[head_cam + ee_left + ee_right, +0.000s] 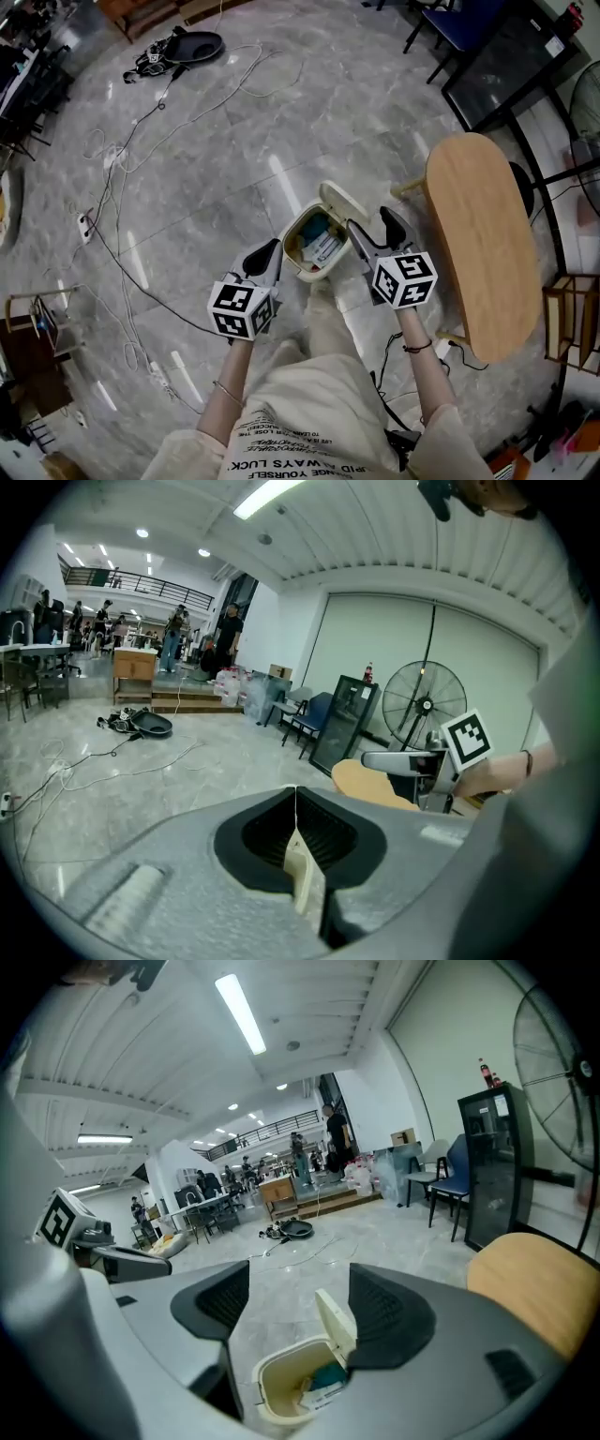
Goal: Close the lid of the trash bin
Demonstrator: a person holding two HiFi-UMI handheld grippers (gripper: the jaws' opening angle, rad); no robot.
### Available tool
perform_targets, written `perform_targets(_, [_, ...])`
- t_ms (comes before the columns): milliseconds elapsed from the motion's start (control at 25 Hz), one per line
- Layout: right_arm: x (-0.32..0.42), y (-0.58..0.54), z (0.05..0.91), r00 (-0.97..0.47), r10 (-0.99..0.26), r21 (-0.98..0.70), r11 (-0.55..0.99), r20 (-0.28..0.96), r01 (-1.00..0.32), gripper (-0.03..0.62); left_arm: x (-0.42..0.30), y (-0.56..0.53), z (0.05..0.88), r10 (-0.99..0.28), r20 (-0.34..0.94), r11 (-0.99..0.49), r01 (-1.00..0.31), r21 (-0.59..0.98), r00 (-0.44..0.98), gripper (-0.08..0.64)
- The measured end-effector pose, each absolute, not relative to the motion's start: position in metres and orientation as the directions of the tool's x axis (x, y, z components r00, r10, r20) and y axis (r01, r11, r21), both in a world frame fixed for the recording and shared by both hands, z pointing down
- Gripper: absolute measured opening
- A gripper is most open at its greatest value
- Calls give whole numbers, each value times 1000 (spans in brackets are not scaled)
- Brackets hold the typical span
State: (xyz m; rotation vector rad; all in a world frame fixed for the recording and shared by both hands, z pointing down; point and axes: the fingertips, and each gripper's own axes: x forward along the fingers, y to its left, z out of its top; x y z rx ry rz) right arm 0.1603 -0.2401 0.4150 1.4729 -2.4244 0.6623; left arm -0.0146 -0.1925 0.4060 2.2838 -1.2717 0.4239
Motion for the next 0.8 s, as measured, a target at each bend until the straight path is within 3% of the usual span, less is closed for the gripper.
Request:
perform_targets(360, [160,-291,489,-450,-705,-118,468,548,-876,318,-10,-233,461,-675,569,-373,-882,286,470,24])
perform_targets(800, [156,-298,557,-450,-598,-94,530,663,-843,318,2,-240,494,-646,629,-304,-902,307,432,23])
